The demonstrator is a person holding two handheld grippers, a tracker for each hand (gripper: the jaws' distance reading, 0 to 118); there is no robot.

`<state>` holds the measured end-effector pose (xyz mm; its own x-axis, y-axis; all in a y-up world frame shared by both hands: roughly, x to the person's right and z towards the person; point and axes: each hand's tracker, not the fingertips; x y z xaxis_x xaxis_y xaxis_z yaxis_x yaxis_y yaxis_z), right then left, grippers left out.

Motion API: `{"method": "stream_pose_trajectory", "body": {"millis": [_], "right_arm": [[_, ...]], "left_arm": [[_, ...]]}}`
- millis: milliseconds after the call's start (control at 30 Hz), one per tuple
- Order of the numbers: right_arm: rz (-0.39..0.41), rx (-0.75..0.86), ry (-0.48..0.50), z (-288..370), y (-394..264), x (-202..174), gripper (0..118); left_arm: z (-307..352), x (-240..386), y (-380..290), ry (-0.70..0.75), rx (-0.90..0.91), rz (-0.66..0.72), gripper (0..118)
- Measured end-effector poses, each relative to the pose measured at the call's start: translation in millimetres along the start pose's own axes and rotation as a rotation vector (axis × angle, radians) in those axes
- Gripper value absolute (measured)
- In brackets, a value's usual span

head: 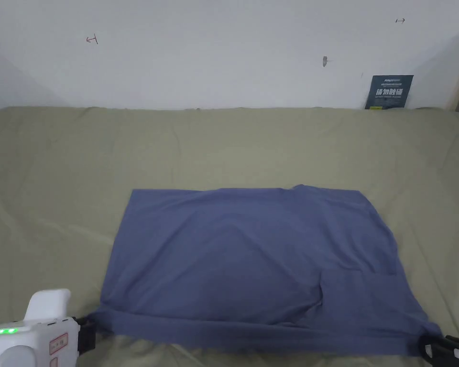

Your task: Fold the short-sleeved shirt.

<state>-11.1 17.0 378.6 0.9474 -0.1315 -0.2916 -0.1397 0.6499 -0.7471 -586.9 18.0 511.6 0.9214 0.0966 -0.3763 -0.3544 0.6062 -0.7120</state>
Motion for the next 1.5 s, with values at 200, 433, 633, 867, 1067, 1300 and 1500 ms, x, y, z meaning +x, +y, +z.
{"method": "stream_pose_trajectory", "body": {"millis": [200, 433, 633, 867, 1067, 1300, 1500], "right_arm": [[-0.009, 0.036, 0.007, 1, 37, 1, 8], [0.001, 0.063, 0.003, -24, 102, -3, 8], [-0.017, 0.018, -0.020, -74, 147, 1, 8], [-0.085, -0.065, -0.044, -134, 181, 7, 8], [-0.179, -0.154, -0.061, -159, 180, 7, 104], [-0.153, -0.107, -0.103, -119, 147, 19, 118], [-0.112, -0.062, -0.099, -74, 92, 10, 18]], "left_arm": [[2, 5, 34, -0.014, 0.049, -0.007, 4], [-22, 12, 93, -0.018, 0.091, -0.010, 4], [-64, 21, 134, -0.007, 0.068, -0.010, 4], [-115, 31, 163, 0.018, 0.026, -0.015, 4], [-145, 37, 161, 0.031, -0.016, -0.014, 84], [-120, 26, 123, 0.043, -0.021, 0.041, 112], [-61, 0, 89, 0.016, 0.025, 0.056, 64]]}}
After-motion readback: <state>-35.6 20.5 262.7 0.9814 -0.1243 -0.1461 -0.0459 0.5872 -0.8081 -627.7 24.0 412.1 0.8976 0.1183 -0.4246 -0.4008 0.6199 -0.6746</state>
